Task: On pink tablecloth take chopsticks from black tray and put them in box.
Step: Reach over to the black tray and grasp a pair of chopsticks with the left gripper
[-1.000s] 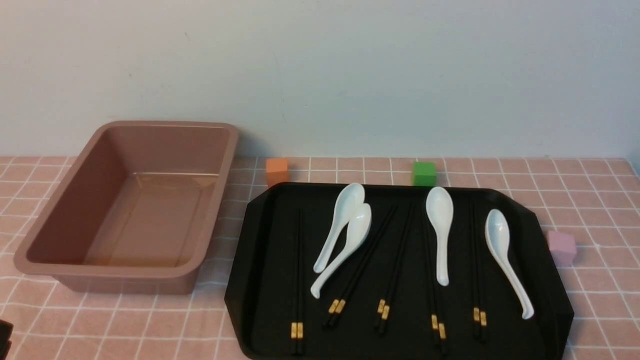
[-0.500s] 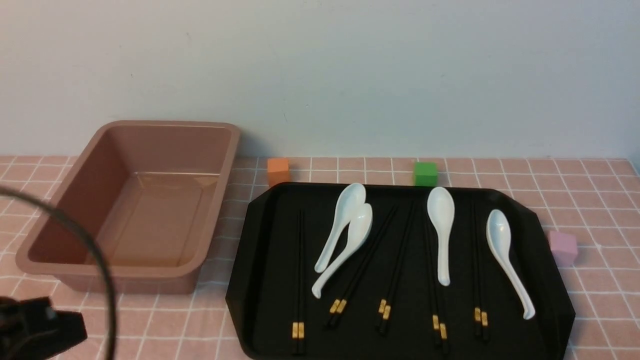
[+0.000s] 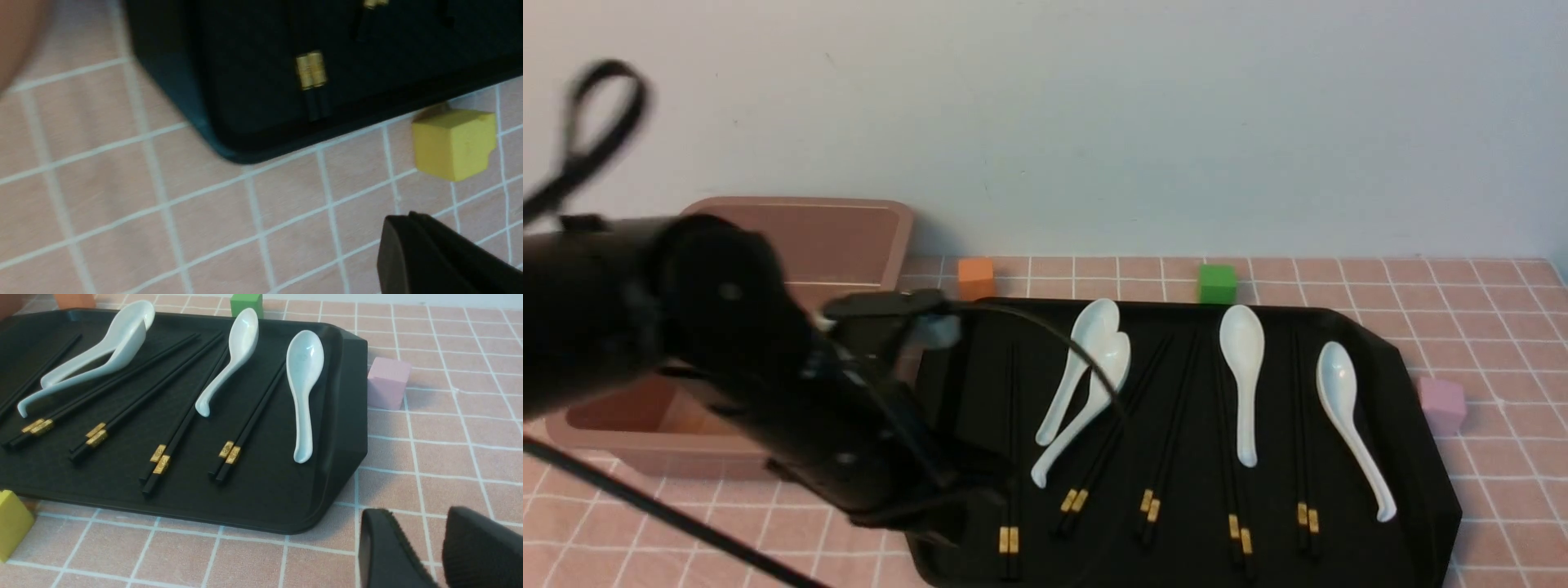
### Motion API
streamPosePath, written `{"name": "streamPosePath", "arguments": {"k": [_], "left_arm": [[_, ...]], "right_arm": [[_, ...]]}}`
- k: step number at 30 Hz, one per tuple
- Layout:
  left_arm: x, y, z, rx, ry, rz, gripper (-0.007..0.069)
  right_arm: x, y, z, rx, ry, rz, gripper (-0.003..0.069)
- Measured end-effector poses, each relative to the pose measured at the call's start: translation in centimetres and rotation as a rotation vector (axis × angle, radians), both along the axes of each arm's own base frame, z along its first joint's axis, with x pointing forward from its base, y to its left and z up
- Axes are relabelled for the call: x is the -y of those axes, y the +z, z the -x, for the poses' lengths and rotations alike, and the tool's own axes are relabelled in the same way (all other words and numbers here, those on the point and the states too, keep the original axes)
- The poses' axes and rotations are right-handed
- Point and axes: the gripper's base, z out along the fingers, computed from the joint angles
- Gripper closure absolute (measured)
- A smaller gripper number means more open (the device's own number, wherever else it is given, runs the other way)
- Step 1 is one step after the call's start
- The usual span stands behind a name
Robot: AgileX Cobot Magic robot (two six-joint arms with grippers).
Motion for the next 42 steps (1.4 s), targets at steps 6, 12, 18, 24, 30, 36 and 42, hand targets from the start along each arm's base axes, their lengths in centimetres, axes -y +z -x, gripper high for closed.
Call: {"name": "streamPosePath", "arguments": {"k": [6, 12, 18, 24, 30, 36, 42], "left_arm": [[4.6, -1.8, -2.2, -0.015, 0.017, -0.073, 0.0632], [5.4, -3.5, -5.2, -0.005, 0.092, -0.136, 0.0475], [5.8, -5.7, -6.6, -0.008, 0.085, -0.212, 0.0284], [6.2, -7.3, -7.7, -0.011, 0.084, -0.251, 0.0238], [5.8, -7.8, -8.8, -0.016, 0.113, -0.251, 0.0235], [5.4, -8.7, -9.2, -0.030, 0.125, -0.265, 0.0235], [5.4, -9.2, -9.4, -0.030, 0.119, -0.278, 0.0235]], "right_arm": [[0.0, 0.0, 0.0, 0.000, 0.000, 0.000, 0.0419], [0.0, 0.0, 0.0, 0.000, 0.000, 0.000, 0.0419], [0.0, 0.0, 0.0, 0.000, 0.000, 0.000, 0.0419], [0.0, 0.0, 0.0, 0.000, 0.000, 0.000, 0.0419], [0.0, 0.0, 0.0, 0.000, 0.000, 0.000, 0.0419], [0.0, 0.0, 0.0, 0.000, 0.000, 0.000, 0.0419], [0.0, 0.0, 0.0, 0.000, 0.000, 0.000, 0.0419]]}}
